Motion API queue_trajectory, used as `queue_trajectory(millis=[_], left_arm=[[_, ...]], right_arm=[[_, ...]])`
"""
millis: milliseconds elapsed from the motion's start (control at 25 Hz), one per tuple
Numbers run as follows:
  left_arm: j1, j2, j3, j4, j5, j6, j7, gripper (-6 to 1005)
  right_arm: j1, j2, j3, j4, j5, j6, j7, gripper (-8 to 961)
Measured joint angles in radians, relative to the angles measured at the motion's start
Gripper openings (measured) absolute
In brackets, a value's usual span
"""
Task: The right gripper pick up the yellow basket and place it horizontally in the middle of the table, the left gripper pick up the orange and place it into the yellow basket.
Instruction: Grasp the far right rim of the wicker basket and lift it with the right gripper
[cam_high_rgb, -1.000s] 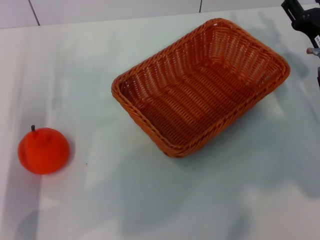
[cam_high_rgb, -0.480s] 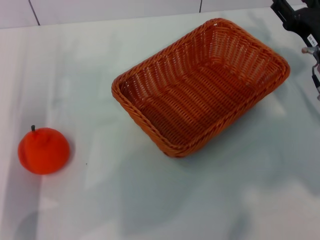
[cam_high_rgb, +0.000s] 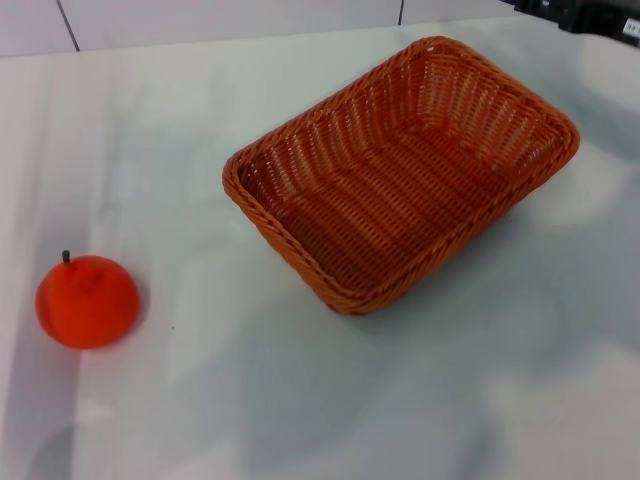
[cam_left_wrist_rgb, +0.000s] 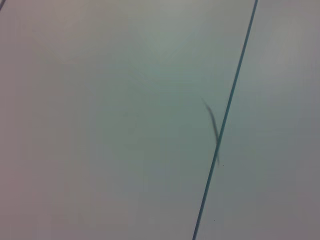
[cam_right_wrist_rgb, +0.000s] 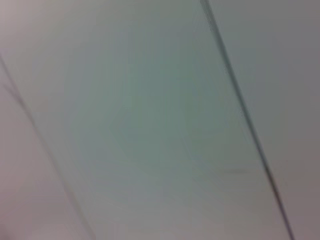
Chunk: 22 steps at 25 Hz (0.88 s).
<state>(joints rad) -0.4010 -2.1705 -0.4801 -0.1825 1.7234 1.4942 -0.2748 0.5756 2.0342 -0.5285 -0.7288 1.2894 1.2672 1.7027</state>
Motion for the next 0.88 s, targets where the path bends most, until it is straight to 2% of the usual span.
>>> queue_trajectory(millis=[280,440,640,880], left_arm=[[-0.004,0.0,0.0,-0.001,0.002,-0.002,-0.003,843],[-0.007,0.0,0.0,-0.013,0.004,-0.012,-0.004,843],[-0.008,0.0,0.003,-0.026,0.005,-0.014,-0.004,842],[-0.004,0.0,0.005,-0.044,0.005,-0.014,-0.004,843]], right_arm=[[0.094,-0.025,-0.018,-0.387,-0.37,0.209,0.383,854],[0.193,-0.04,-0.022,-0.492,-0.597,0.295,0.532,854],[0.292,-0.031,-0.03,-0.507,-0.852,0.326,0.609,854],[0.306,-0.024,-0.057,-0.398,-0.905,0.272,0.617,854]])
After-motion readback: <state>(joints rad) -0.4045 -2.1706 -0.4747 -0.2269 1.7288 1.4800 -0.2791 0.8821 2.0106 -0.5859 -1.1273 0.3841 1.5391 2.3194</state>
